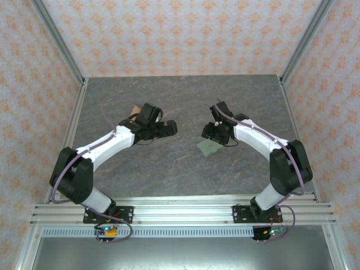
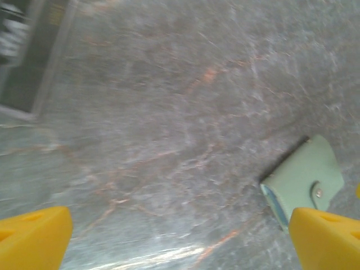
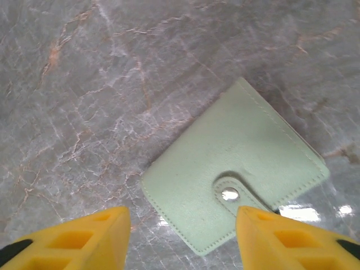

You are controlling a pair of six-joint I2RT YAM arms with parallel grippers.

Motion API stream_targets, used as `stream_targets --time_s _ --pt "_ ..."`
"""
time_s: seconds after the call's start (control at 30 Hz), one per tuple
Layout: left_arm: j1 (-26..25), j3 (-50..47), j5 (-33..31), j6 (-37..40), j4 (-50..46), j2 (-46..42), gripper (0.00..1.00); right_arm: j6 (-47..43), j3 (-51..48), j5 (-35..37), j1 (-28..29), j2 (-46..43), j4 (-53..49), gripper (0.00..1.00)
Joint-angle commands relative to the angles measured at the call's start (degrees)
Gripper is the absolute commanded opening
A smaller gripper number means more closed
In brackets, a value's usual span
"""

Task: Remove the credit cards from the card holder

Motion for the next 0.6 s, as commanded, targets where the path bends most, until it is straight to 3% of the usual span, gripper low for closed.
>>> stream_targets --time_s 0.0,0.1,0.33,0.57 --pt "-2.80 3.88 2.47 -2.04 2.65 3.47 0.97 8.27 -5.58 4.31 -1.54 -3.18 2.03 0.51" --pt "-4.49 6.23 3.42 -2.29 2.60 6.95 0.93 10.42 -8.80 3.03 -2.98 -4.79 4.67 0.49" --pt "-5.57 7.29 3.00 -4.97 3.70 10.35 0.86 12.65 -8.37 -0.16 -4.08 0.77 7.07 0.37" --pt "-5.52 6.50 1.46 -5.03 1.68 10.37 0.81 8.44 -4.11 -1.12 -4.36 6.90 6.99 0.32"
